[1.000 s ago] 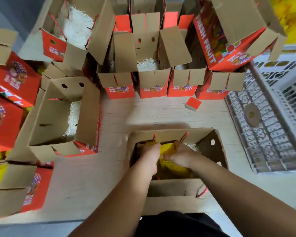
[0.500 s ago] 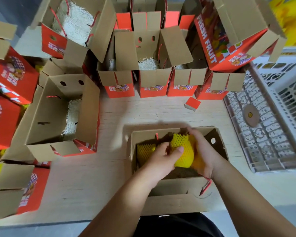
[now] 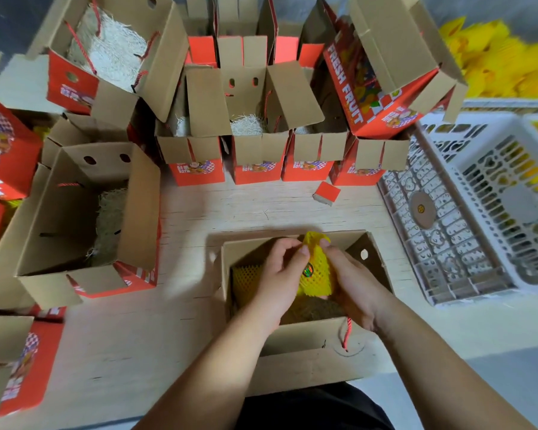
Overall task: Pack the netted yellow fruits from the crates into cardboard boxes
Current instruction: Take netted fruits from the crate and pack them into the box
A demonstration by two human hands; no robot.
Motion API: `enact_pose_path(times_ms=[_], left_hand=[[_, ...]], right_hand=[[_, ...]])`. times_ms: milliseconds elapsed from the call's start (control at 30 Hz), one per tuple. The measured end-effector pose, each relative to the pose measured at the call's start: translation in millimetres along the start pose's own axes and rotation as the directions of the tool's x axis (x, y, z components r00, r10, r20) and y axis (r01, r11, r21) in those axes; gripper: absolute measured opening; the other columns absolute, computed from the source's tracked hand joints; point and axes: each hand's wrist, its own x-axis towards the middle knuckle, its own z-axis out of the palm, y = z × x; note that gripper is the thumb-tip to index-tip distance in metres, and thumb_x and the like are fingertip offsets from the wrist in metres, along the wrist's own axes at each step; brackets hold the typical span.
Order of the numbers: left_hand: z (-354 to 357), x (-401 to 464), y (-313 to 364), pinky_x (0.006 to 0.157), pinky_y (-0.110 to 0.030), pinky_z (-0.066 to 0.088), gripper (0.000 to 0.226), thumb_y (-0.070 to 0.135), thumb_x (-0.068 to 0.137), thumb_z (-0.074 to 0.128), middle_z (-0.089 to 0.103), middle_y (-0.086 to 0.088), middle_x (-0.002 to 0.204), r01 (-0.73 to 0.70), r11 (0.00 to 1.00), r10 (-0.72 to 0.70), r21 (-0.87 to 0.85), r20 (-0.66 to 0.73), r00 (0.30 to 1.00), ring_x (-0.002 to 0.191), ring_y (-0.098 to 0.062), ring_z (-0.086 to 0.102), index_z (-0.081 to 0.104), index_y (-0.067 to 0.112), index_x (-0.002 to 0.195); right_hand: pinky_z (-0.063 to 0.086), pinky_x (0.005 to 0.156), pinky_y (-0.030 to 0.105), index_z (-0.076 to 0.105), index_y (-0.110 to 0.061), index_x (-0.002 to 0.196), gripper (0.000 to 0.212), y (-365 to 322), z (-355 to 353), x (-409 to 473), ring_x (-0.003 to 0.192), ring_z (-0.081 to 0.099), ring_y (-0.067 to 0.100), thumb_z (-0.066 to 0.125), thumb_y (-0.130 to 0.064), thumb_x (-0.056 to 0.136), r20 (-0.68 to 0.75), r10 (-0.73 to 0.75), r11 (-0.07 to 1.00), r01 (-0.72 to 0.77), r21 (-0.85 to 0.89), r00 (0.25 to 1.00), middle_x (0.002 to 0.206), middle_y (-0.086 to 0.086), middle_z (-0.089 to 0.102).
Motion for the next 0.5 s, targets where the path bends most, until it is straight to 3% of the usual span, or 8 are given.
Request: enact_pose_path(times_ms=[67, 133, 200, 300, 367, 467, 500], left_hand=[[1.5, 1.6, 1.2, 0.073, -0.019, 0.047, 0.007, 0.026, 0.106, 0.056, 0.069, 0.005, 0.097, -0.023, 0.998, 0.025, 0.055, -0.032, 0.999, 0.086, -0.006, 0.062, 0.063, 0.026, 0.104], [0.7, 3.6, 2.8, 0.079, -0.02, 0.048, 0.014, 0.032, 0.107, 0.051, 0.07, 0.009, 0.1, -0.003, 0.998, 0.009, 0.059, -0.087, 0.996, 0.093, -0.005, 0.064, 0.064, 0.031, 0.102], [-1.4, 7.5, 2.6, 0.085, -0.029, 0.05, 0.019, 0.04, 0.107, 0.048, 0.07, 0.003, 0.102, 0.03, 0.998, -0.023, 0.062, -0.117, 0.993, 0.1, -0.015, 0.064, 0.064, 0.031, 0.101], [-2.4, 9.6, -2.9, 0.101, -0.038, 0.052, 0.03, 0.051, 0.107, 0.042, 0.064, 0.008, 0.12, 0.145, 0.986, -0.141, 0.086, -0.056, 0.988, 0.116, -0.018, 0.061, 0.064, 0.035, 0.121], [-2.6, 10.7, -10.2, 0.103, -0.036, 0.05, 0.024, 0.045, 0.108, 0.045, 0.062, 0.011, 0.121, 0.208, 0.973, -0.206, 0.095, -0.037, 0.978, 0.122, -0.019, 0.059, 0.064, 0.036, 0.119], [-2.3, 13.1, -17.2, 0.089, -0.028, 0.043, 0.014, 0.029, 0.107, 0.051, 0.063, 0.007, 0.125, 0.261, 0.952, -0.257, 0.157, -0.044, 0.965, 0.118, -0.019, 0.058, 0.063, 0.036, 0.111], [-2.2, 14.2, -18.3, 0.089, -0.029, 0.043, 0.015, 0.027, 0.106, 0.052, 0.062, 0.004, 0.127, 0.278, 0.944, -0.274, 0.18, -0.047, 0.961, 0.117, -0.02, 0.058, 0.064, 0.035, 0.111]], right_hand=[[0.055, 0.093, 0.037, 0.062, -0.042, 0.132, 0.063, 1.2, -6.4, -0.3, 0.118, 0.068, 0.015, 0.072, -0.073, 0.078, 0.183, 0.003, 0.995, 0.016, -0.098, 0.983, 0.127, -0.003, 0.072], [0.054, 0.1, 0.038, 0.053, -0.051, 0.136, 0.062, 0.3, -13.3, -1.7, 0.123, 0.065, 0.016, 0.078, -0.062, 0.08, 0.359, 0.046, 0.982, 0.023, -0.186, 0.932, 0.133, -0.006, 0.067], [0.055, 0.096, 0.035, 0.057, -0.05, 0.131, 0.055, -3.6, -17.3, -1.1, 0.119, 0.067, 0.016, 0.079, -0.052, 0.081, 0.383, 0.074, 0.963, 0.033, -0.266, 0.921, 0.129, -0.004, 0.07], [0.057, 0.085, 0.033, 0.066, -0.036, 0.121, 0.049, -13.4, -25.1, 7.3, 0.104, 0.072, 0.016, 0.076, -0.054, 0.077, 0.252, 0.092, 0.913, 0.02, -0.408, 0.963, 0.115, 0.001, 0.075], [0.058, 0.081, 0.036, 0.069, -0.02, 0.112, 0.047, -16.5, -30.9, 18.7, 0.09, 0.072, 0.02, 0.074, -0.051, 0.076, 0.111, 0.121, 0.856, -0.047, -0.515, 0.986, 0.103, 0.01, 0.076], [0.053, 0.098, 0.04, 0.064, -0.016, 0.105, 0.024, -13.8, -31.3, 38.8, 0.106, 0.064, 0.026, 0.067, -0.036, 0.093, -0.144, 0.164, 0.703, -0.218, -0.677, 0.976, 0.116, 0.011, 0.068], [0.052, 0.102, 0.041, 0.062, -0.017, 0.115, 0.025, -12.9, -27.4, 43.8, 0.114, 0.061, 0.03, 0.063, -0.032, 0.096, -0.181, 0.173, 0.63, -0.251, -0.735, 0.968, 0.125, 0.013, 0.064]])
